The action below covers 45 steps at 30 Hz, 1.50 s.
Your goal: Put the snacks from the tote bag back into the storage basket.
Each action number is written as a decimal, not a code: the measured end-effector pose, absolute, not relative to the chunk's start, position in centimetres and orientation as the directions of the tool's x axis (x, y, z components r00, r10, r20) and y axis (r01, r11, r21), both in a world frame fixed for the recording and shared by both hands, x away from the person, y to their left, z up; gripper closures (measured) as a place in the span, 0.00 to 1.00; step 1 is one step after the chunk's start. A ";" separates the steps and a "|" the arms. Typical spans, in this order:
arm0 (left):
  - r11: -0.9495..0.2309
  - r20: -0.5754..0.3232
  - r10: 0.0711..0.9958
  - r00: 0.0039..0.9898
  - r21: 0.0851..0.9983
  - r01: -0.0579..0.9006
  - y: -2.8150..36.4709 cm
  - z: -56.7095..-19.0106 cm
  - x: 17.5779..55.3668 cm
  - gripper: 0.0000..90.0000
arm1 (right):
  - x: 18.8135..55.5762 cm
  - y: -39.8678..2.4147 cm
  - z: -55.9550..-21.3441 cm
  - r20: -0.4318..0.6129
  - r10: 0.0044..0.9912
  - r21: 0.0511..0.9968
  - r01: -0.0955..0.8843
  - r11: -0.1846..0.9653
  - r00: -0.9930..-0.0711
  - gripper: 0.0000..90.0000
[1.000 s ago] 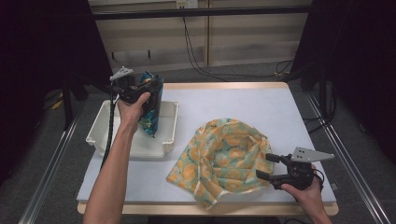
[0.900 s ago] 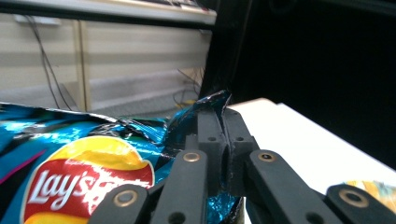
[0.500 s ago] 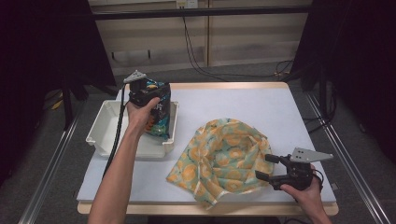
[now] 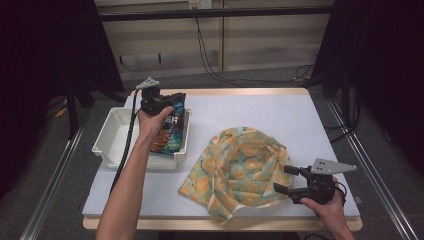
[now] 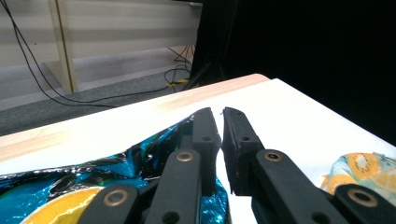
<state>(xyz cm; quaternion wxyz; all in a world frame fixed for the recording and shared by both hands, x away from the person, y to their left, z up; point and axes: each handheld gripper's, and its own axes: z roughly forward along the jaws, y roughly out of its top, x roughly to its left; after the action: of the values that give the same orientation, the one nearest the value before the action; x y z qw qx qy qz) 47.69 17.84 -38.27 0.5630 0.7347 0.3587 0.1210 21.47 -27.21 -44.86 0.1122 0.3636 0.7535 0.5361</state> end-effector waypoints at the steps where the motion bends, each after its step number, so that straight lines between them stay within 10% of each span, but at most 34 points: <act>1: -0.115 -0.220 0.661 0.718 0.915 0.386 17.9 -38.2 47.6 0.90 | 21.5 -27.2 -44.9 0.221 0.668 0.890 0.427 0.160 -0.711 0.24; 9: -0.105 -0.217 0.652 0.727 0.923 0.370 18.8 -37.3 46.6 0.74 | 21.4 -27.1 -44.8 0.218 0.668 0.888 0.428 0.166 -0.711 0.24; 18: -0.099 -0.218 0.637 0.739 0.928 0.360 21.9 -36.5 44.0 1.00 | 21.5 -27.0 -44.9 0.221 0.670 0.886 0.433 0.165 -0.708 0.24; 45: -0.284 -0.138 0.667 0.732 0.861 0.421 27.0 -40.2 36.8 1.00 | 21.5 -26.2 -44.8 0.200 0.674 0.886 0.425 0.186 -0.711 0.24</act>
<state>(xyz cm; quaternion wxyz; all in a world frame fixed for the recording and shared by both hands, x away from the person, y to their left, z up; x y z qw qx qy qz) 36.84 27.04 -40.21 0.4897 0.7914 0.3437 0.1256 21.54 -26.22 -44.78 0.1185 0.3612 0.7609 0.5259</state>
